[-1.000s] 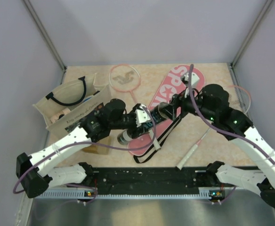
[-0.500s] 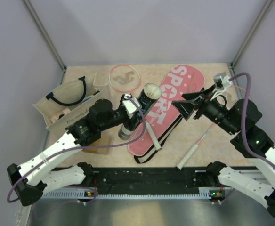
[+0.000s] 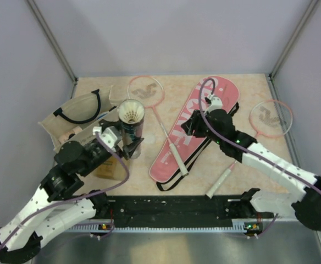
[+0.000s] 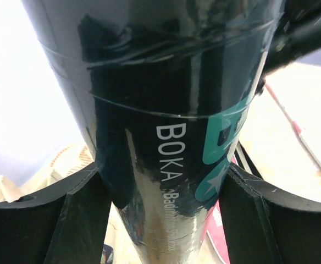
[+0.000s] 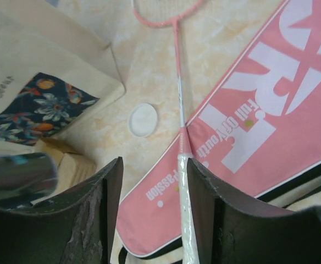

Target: Pack up the badminton gear

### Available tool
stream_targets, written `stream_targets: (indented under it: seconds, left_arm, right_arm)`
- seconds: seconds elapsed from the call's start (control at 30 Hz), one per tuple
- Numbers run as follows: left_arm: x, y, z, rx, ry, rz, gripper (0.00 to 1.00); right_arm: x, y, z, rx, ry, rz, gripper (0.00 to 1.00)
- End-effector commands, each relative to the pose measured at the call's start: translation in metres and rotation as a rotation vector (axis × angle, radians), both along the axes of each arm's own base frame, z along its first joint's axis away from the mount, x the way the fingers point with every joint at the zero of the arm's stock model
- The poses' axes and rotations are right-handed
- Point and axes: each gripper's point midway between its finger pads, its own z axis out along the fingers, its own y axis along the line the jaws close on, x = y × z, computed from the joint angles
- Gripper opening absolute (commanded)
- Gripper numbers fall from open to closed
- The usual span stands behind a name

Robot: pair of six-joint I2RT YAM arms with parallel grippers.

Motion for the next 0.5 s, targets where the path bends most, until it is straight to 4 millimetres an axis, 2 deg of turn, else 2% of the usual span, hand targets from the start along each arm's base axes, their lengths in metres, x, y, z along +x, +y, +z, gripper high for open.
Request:
stream_targets:
  seconds: [0.0,0.07,0.2,0.23,0.3,0.47]
  left_arm:
    - [-0.017,0.024,0.037,-0.113,-0.098,0.023,0.17]
    - [-0.024,0.032,0.045,-0.133,-0.11,0.022,0.17]
    - [-0.039,0.045,0.057,-0.187,-0.123,0.012,0.17]
    - [-0.043,0.046,0.058,-0.19,-0.126,0.003,0.18]
    - [-0.048,0.048,0.057,-0.184,-0.134,-0.015,0.18]
    - [-0.052,0.052,0.048,-0.175,-0.135,-0.015,0.18]
  right_arm:
    - [0.023,0.035,-0.028,0.082,0.109,-0.03,0.48]
    - [0.03,0.051,-0.05,0.093,0.186,-0.029,0.43]
    - [0.042,0.081,-0.068,0.074,0.228,-0.049,0.4]
    - [0.042,0.092,-0.082,0.052,0.252,-0.041,0.4]
    - [0.046,0.108,-0.096,0.041,0.287,-0.043,0.4]
    - [0.055,0.138,-0.142,-0.02,0.388,-0.079,0.4]
